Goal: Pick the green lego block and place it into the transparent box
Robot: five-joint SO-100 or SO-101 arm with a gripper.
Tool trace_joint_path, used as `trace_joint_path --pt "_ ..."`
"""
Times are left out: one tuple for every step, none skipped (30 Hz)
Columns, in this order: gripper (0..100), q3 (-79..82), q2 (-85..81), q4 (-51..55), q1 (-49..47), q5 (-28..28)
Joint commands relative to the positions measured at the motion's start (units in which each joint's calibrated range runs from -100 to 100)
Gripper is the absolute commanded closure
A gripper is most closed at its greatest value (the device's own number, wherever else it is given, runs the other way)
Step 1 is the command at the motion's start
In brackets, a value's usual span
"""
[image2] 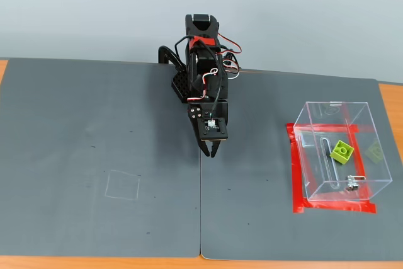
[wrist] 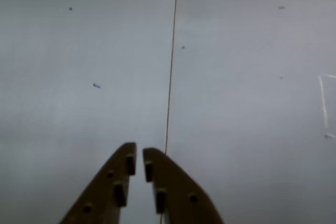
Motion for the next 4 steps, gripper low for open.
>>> trace_joint_path --pt "98 0.27 -0.85 0.39 0.4 0.25" --pt "98 0.27 -0.85 0.39 0.4 0.25" --pt "98 0.27 -0.85 0.39 0.4 0.25" --pt "98 0.27 -0.85 0.39 0.4 0.25"
